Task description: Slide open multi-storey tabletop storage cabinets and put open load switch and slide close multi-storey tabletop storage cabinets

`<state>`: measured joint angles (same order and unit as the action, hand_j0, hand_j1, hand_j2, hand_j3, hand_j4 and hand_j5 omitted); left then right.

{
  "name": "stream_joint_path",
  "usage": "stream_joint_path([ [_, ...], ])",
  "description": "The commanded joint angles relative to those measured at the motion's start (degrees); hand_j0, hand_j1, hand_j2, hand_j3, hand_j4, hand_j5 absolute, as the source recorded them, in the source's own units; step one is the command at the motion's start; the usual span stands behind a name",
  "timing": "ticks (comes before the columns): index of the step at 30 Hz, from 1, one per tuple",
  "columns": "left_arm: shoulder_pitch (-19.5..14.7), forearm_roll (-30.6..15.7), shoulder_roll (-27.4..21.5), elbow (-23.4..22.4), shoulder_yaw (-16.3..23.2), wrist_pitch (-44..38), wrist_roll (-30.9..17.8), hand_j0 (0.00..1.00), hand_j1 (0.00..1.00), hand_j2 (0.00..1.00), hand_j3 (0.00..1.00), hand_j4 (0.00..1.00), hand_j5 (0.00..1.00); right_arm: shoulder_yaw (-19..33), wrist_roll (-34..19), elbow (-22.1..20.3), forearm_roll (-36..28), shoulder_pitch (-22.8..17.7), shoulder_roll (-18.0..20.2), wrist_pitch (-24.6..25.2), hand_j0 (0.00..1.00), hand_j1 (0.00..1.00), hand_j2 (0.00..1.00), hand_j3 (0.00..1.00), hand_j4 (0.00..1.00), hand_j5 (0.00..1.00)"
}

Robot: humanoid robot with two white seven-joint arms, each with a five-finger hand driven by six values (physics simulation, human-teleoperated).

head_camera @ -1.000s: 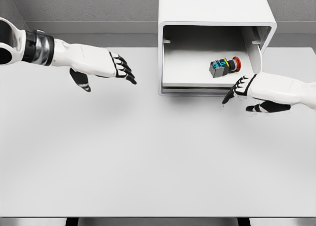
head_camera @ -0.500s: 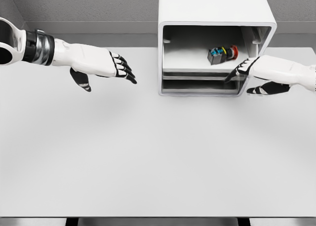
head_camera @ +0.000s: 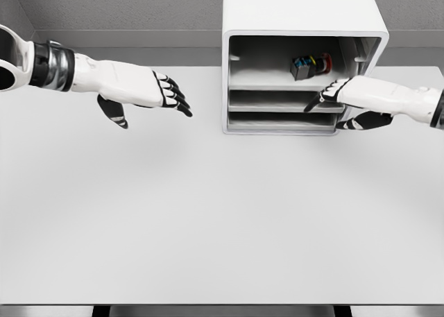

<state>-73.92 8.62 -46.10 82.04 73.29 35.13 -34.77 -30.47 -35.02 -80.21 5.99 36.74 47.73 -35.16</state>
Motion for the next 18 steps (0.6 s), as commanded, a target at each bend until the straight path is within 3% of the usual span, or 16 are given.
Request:
stream_joint_path([
  [1,0.0,-0.3,-0.2,-0.1,-0.1,-0.1,0.0,1.0,1.0,1.0,1.0,1.0,1.0,-0.1,0.0,0.3,-0.4,0.1,-0.2,0.2,0.74,0.74,0.74,0.74,0.74,0.74],
  [4,0.0,-0.2,-0.2,-0.1,-0.1,-0.1,0.1,1.0,1.0,1.0,1.0,1.0,1.0,-0.1,0.0,-1.2,-0.5,-0.4,0.3,0.2,0.76,0.76,0.76,0.76,0.76,0.76],
  [6,0.0,-0.2,-0.2,-0.2,0.0,-0.1,0.0,1.0,1.0,1.0,1.0,1.0,1.0,0.6,0.0,-6.4,-0.8,-3.3,5.0,0.2,0.85,0.85,0.85,0.85,0.85,0.85],
  [7,0.1,-0.2,-0.2,-0.2,0.0,-0.1,0.0,1.0,1.0,1.0,1.0,1.0,1.0,2.5,0.0,-8.9,-0.8,-5.9,6.8,0.2,1.0,1.0,1.0,1.0,1.0,1.0],
  [10,0.3,-0.1,-0.2,-0.2,0.0,-0.1,0.1,1.0,1.0,1.0,1.0,1.0,1.0,13.4,0.0,-14.6,-1.4,-17.2,10.4,0.2,1.0,1.0,1.0,1.0,1.0,1.0],
  [18,0.3,-0.1,-0.3,-0.3,0.0,-0.1,0.0,1.0,1.0,1.0,1.0,1.0,1.0,13.1,0.0,-15.2,-1.5,-19.2,10.5,0.2,1.0,1.0,1.0,1.0,1.0,1.0],
])
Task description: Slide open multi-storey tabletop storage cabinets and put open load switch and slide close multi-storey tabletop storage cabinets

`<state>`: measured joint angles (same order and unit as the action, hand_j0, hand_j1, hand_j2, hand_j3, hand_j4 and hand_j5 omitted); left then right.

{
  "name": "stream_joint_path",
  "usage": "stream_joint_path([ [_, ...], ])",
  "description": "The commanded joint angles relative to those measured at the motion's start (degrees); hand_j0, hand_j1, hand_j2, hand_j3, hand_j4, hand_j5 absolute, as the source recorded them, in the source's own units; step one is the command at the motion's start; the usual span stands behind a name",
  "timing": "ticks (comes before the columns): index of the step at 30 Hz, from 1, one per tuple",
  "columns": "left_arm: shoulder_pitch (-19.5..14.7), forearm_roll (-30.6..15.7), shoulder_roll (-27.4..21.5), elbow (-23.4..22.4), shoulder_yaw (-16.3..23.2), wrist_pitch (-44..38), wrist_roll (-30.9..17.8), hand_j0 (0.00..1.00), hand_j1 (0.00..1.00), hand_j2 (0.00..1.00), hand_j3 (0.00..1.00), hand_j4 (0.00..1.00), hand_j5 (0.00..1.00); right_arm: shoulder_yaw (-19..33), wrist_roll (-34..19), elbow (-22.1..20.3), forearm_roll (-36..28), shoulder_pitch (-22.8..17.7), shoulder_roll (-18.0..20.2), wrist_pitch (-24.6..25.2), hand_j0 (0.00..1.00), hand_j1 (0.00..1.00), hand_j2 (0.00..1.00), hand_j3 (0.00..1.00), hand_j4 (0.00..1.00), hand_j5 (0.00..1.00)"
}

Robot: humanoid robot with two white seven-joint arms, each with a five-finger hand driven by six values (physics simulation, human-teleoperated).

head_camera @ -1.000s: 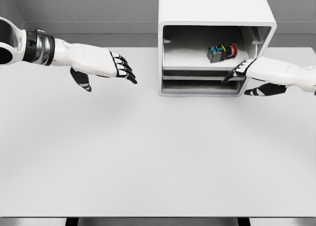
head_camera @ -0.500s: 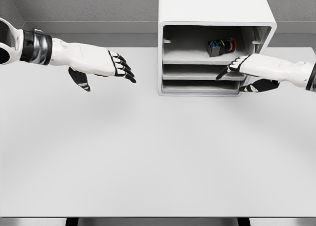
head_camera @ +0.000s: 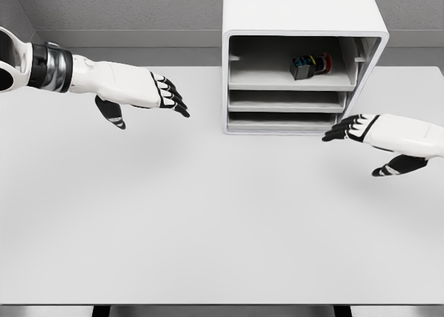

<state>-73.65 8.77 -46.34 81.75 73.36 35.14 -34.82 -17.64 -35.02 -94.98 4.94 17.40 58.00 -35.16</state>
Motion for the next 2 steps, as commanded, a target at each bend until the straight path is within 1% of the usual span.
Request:
stream_joint_path([
  [1,0.0,-0.2,-0.1,0.0,-0.1,-0.1,0.0,1.0,1.0,1.0,1.0,1.0,1.0,0.2,0.0,-0.4,-0.5,0.0,0.3,0.2,1.0,1.0,1.0,1.0,1.0,1.0],
  [2,0.0,-0.2,-0.1,0.0,-0.1,-0.1,0.0,1.0,1.0,1.0,1.0,1.0,1.0,0.2,0.0,-0.4,-0.5,-0.1,0.3,0.2,1.0,1.0,1.0,1.0,1.0,1.0],
])
